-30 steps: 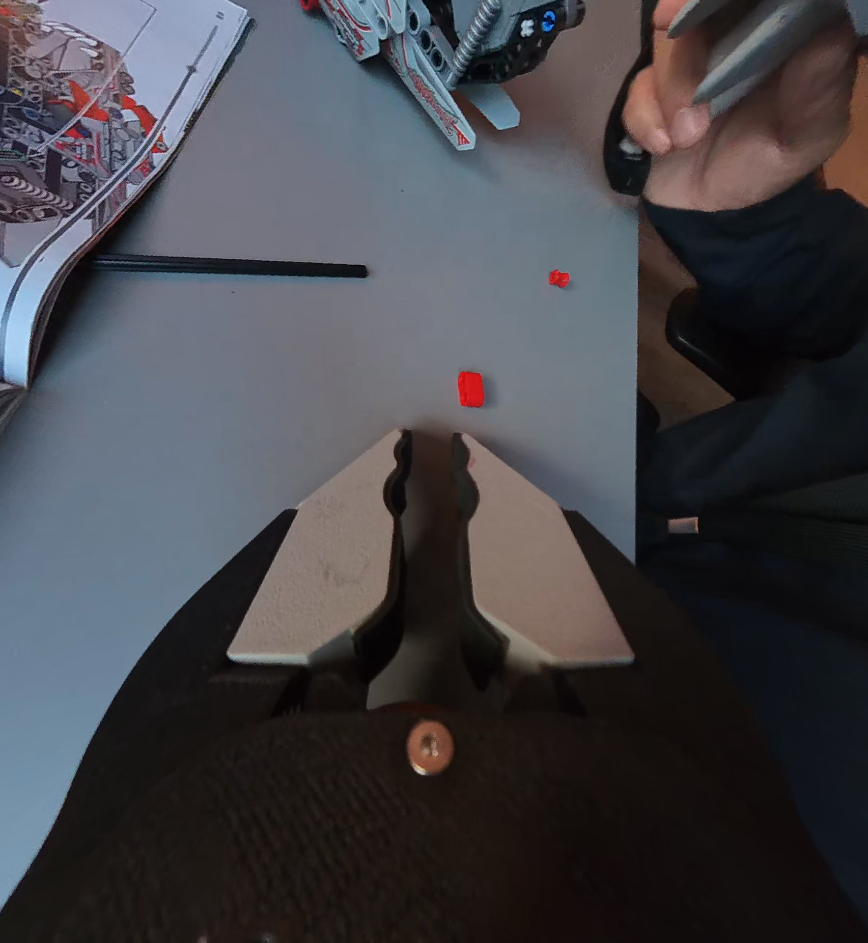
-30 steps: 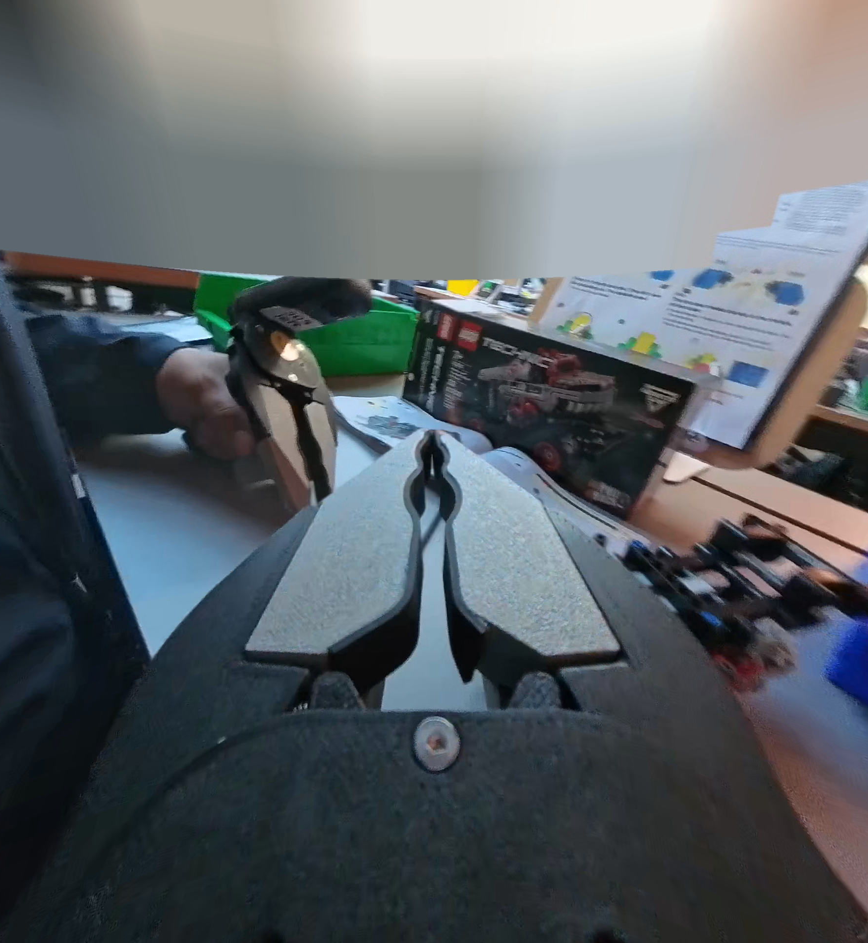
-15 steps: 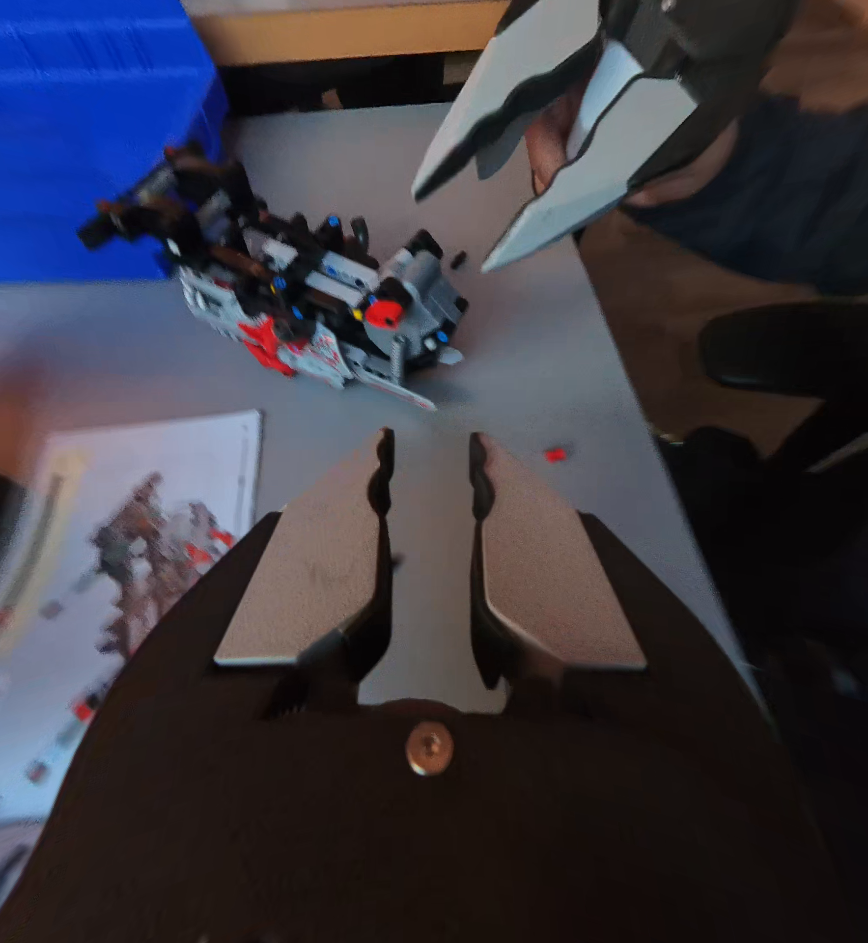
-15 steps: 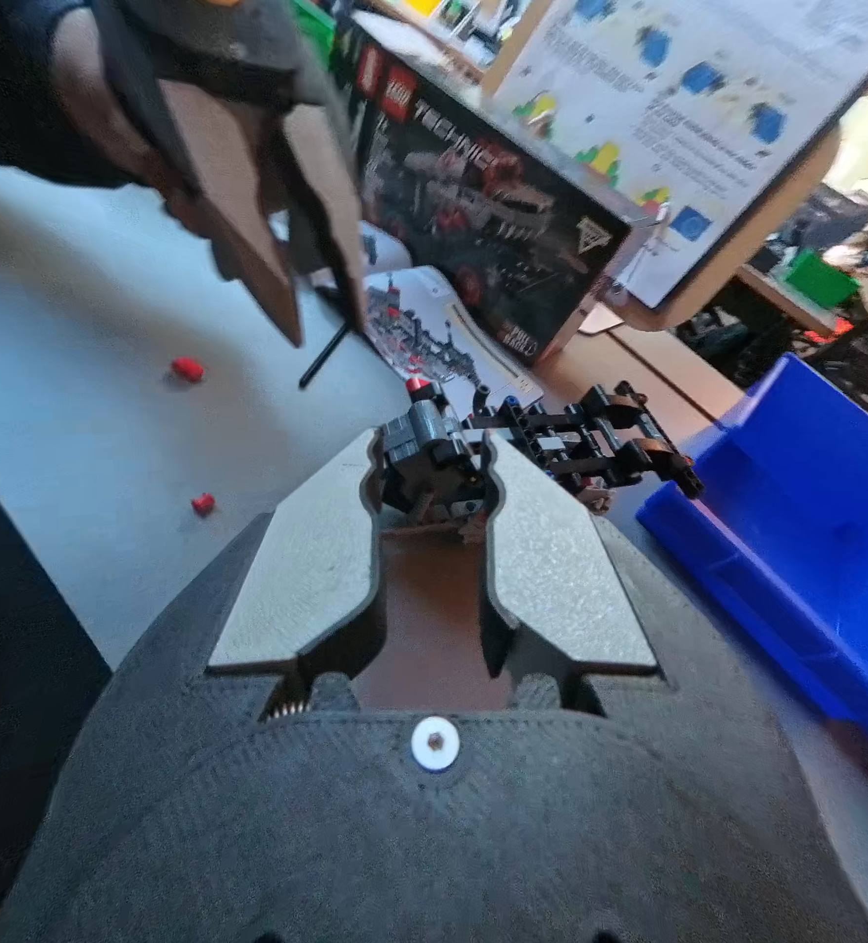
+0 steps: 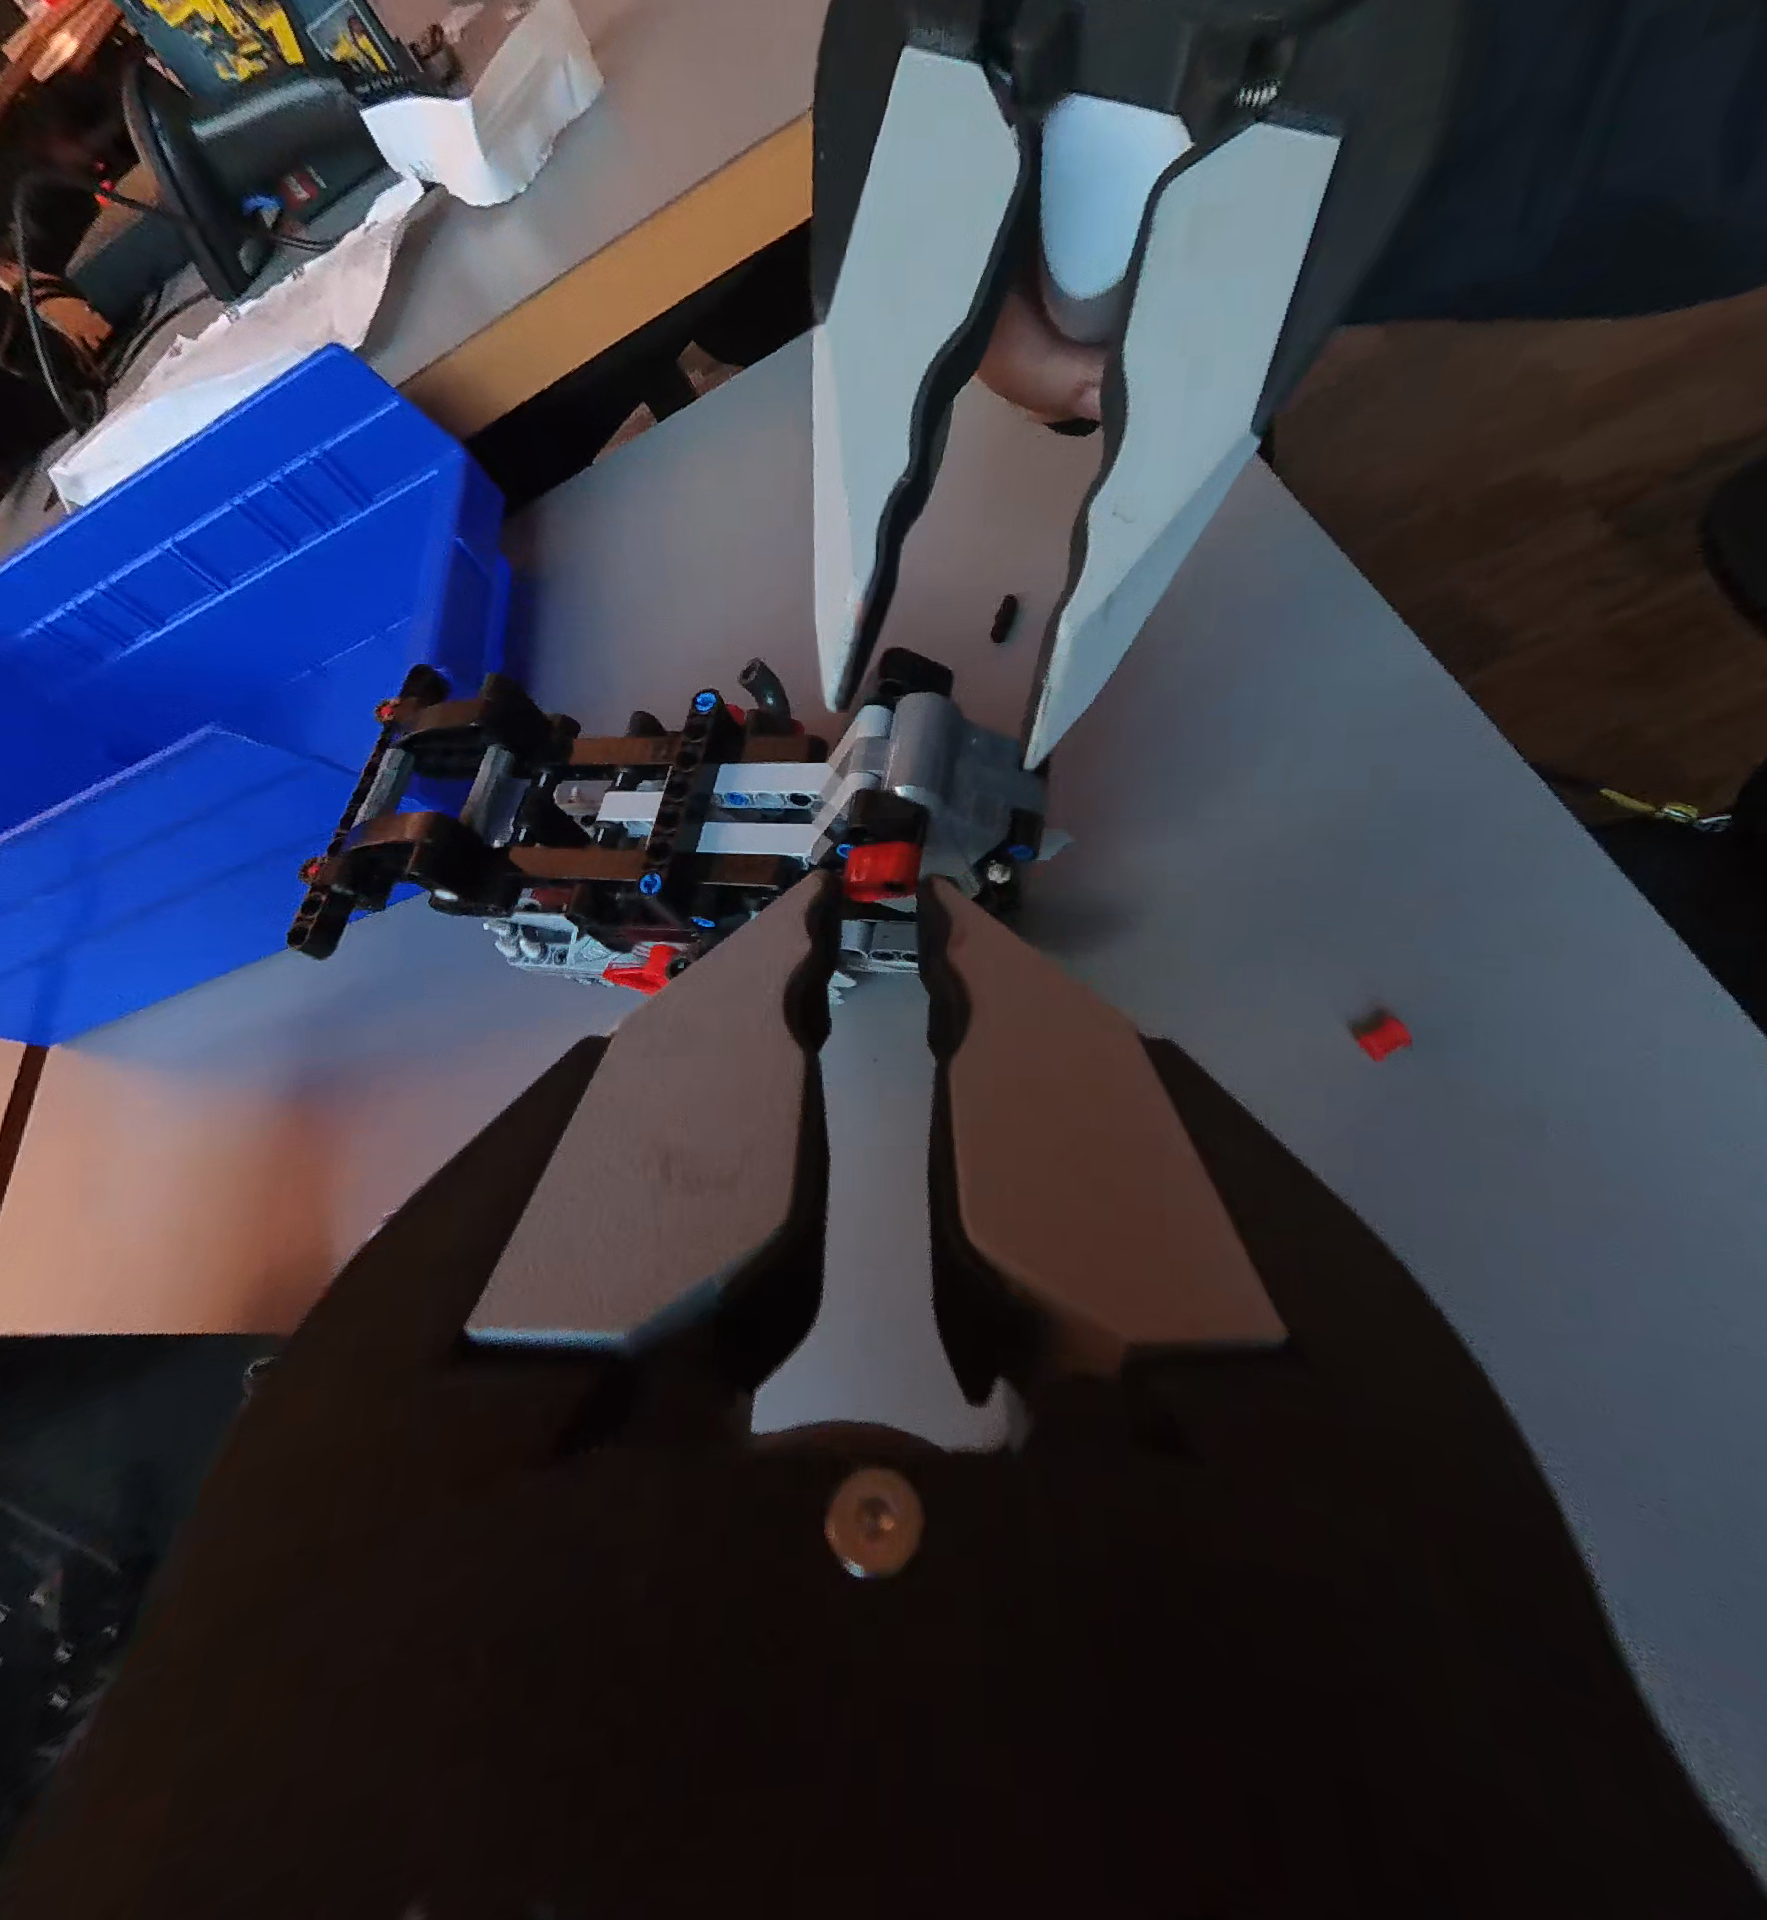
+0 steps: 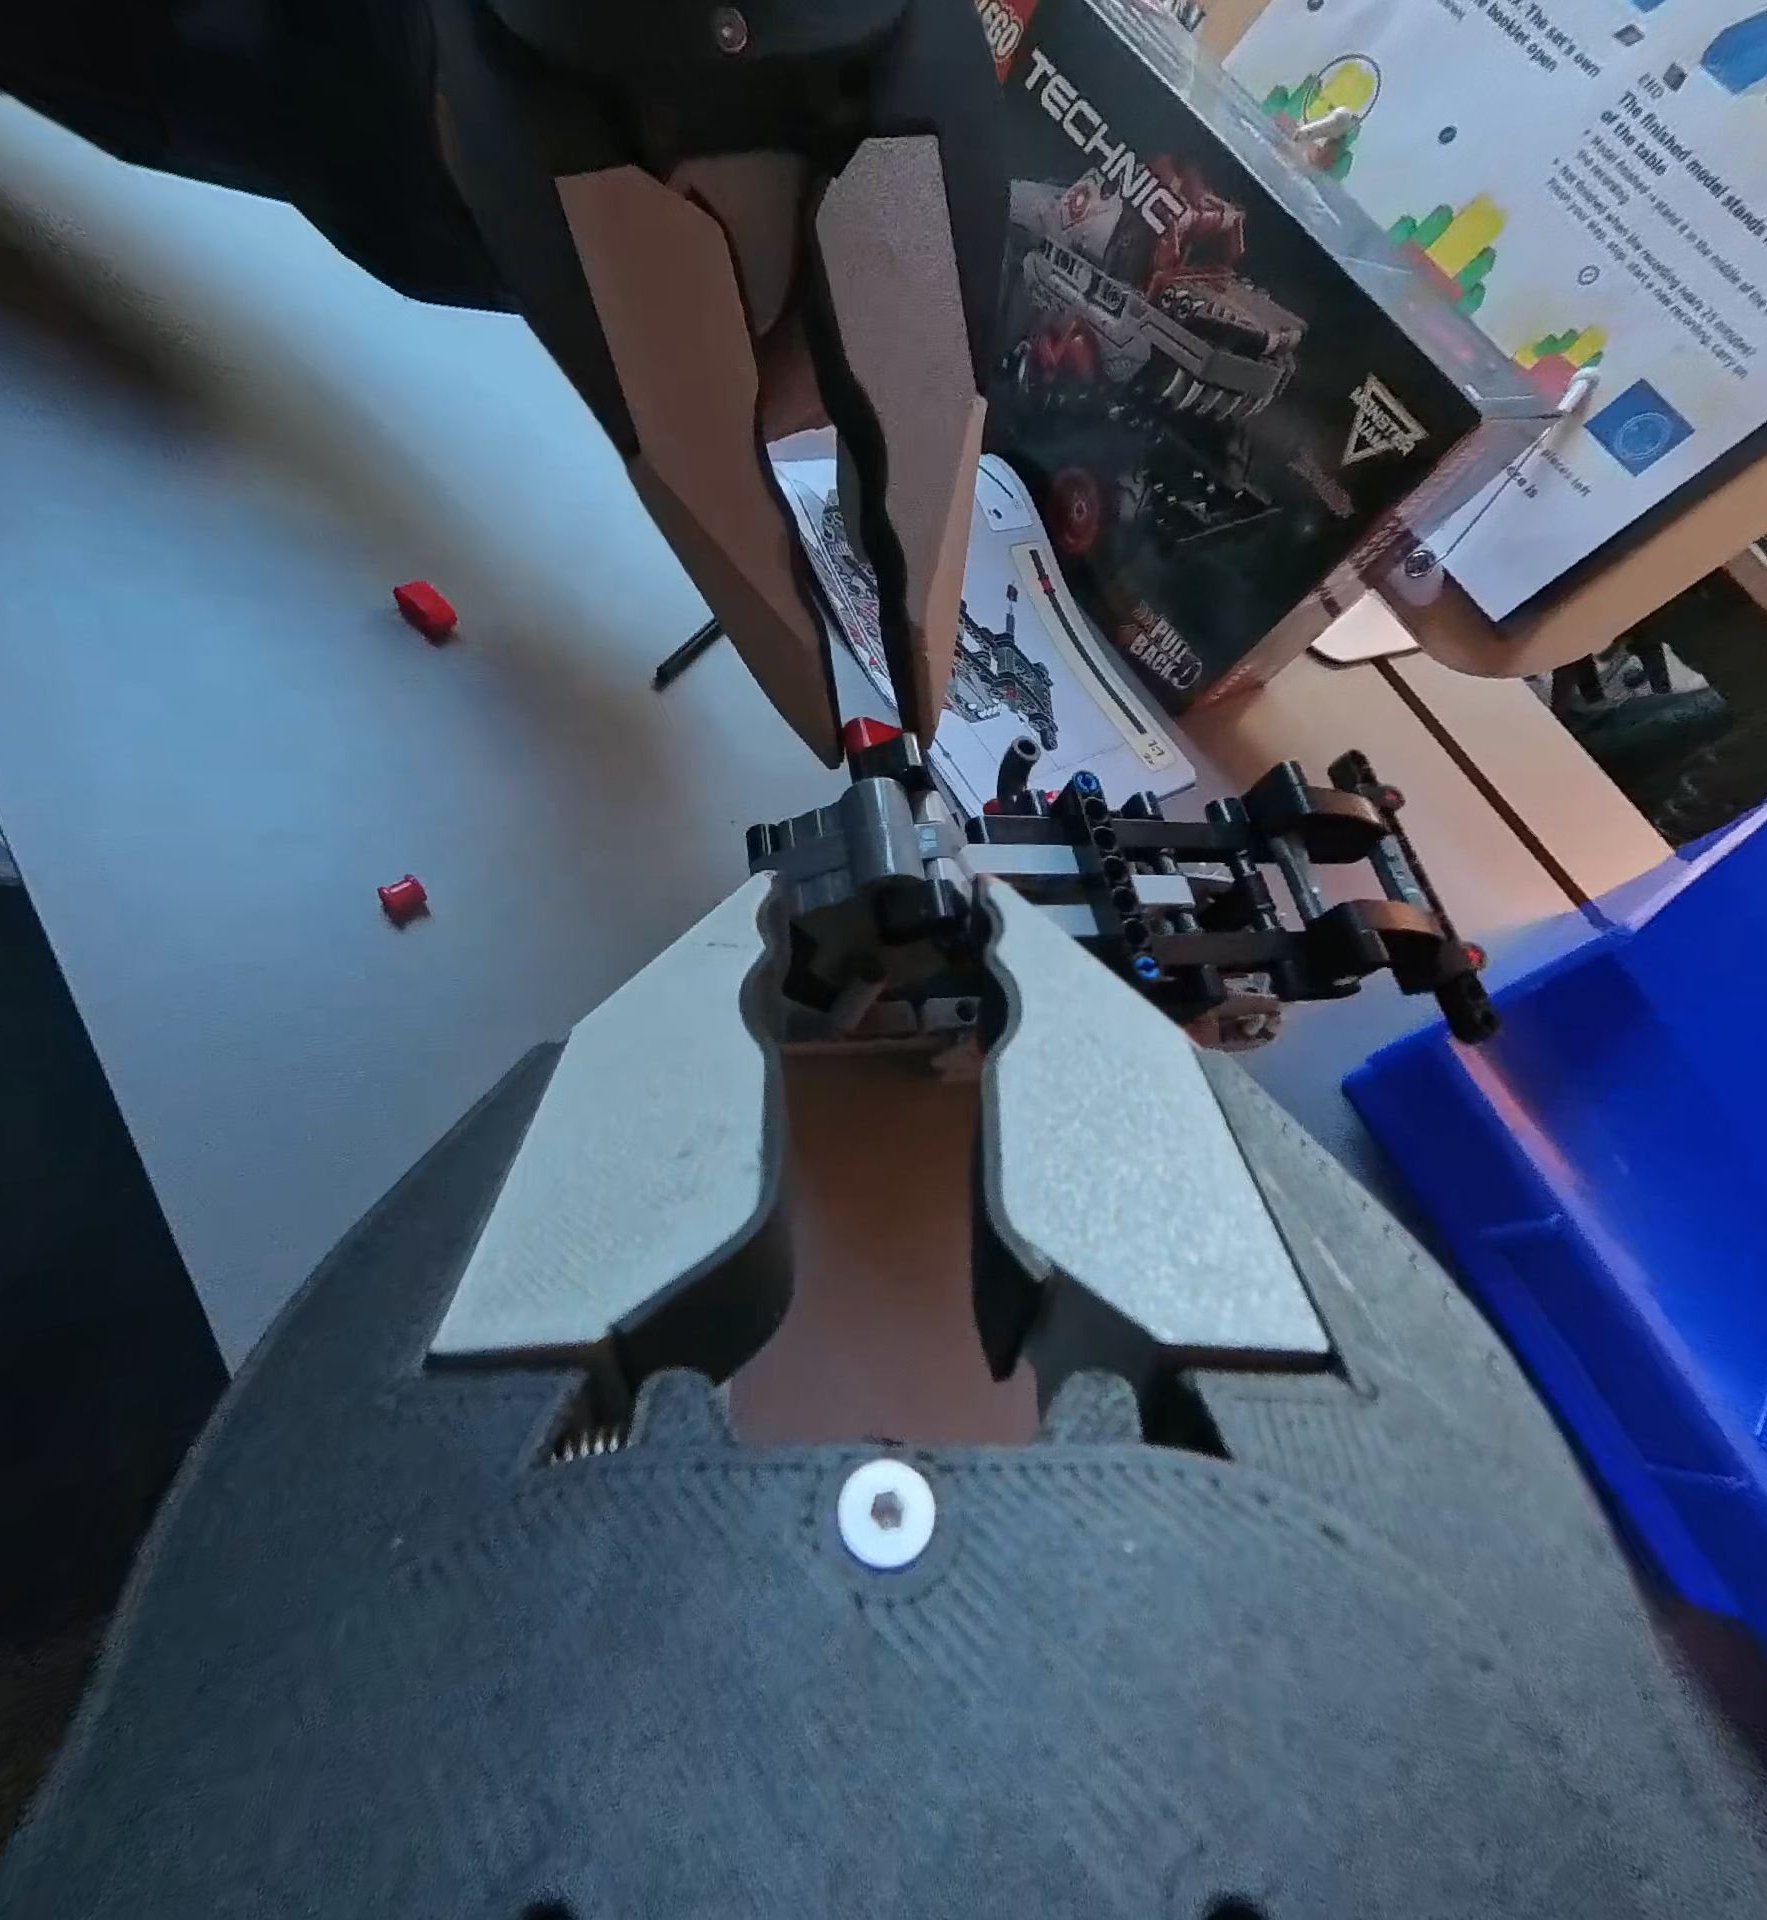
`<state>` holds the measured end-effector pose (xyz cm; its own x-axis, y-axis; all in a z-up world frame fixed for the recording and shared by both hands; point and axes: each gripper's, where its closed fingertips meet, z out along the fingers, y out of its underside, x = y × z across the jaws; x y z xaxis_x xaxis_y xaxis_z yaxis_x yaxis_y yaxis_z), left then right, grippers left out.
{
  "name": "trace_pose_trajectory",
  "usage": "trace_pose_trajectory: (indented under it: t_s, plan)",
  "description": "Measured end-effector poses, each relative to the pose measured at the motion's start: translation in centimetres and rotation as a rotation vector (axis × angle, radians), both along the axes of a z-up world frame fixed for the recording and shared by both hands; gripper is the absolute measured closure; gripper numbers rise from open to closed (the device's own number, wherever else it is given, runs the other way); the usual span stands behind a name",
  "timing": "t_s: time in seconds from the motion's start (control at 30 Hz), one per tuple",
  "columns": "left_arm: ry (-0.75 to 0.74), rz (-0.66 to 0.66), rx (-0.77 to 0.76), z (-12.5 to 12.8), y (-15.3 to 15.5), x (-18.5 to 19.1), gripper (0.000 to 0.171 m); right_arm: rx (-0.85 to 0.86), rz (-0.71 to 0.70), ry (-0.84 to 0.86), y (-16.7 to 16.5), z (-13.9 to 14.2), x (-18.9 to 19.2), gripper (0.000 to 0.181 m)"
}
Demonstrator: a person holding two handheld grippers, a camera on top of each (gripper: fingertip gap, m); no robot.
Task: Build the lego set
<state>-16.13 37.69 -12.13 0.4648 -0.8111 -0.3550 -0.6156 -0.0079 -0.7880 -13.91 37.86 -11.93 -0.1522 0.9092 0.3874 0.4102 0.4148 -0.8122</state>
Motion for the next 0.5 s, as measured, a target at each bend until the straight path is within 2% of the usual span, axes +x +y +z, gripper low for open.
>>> trace_pose_trajectory:
  t_s: [0.13,0.27,0.5]
  plan:
    - [-0.008,-0.001,-0.07,-0.2,-0.3,0.2,0.161,-0.017,0.007,0.023,-0.1,-0.2,0.3,0.15]
    - [-0.147,0.025,-0.299,-0.6,-0.8,0.6,0.161,-0.016,0.009,0.006,-0.2,-0.6,0.5,0.149]
    - [-0.346,0.05,-0.497,-0.4,-1.4,1.1,0.161,-0.052,0.008,0.022,-0.4,-0.6,0.9,0.148]
